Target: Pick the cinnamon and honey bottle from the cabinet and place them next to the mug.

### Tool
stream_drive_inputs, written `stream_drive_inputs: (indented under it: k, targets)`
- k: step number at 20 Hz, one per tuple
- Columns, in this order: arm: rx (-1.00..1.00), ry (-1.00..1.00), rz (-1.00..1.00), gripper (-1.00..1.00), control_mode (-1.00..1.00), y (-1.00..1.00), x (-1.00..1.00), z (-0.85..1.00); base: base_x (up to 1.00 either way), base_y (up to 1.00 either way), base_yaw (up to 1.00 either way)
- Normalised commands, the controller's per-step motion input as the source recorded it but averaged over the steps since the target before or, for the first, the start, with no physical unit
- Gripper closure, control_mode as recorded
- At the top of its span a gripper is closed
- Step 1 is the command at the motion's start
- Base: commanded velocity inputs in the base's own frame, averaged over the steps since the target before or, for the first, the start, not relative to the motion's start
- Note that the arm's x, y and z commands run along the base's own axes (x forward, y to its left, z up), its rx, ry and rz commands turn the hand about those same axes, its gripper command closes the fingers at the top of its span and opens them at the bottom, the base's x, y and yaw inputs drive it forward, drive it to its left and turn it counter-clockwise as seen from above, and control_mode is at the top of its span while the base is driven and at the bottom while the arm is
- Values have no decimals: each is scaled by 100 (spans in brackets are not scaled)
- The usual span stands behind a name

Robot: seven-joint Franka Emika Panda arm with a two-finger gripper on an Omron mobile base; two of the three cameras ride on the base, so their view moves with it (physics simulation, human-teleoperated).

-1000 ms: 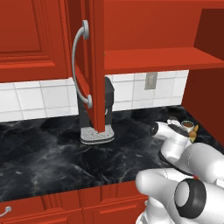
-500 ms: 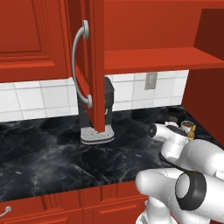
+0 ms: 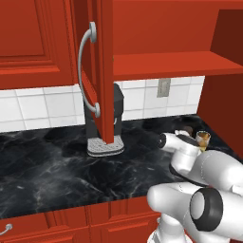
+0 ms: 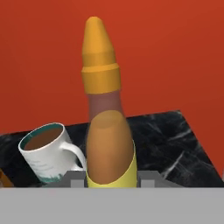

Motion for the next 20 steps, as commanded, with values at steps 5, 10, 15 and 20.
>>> stream_drive_inputs:
  k: [5,10,15,20]
  targets:
    - [-5,0,-5,100,-100,49,0,-35,0,0,0]
    - [-5,-4,-12,100,-100,45,0,-15,0,0,0]
    - [-2,-14,-18,100,-100,22,0,-10,0,0,0]
    - [-2,-19,-22,100,-100,7,0,-18,0,0,0]
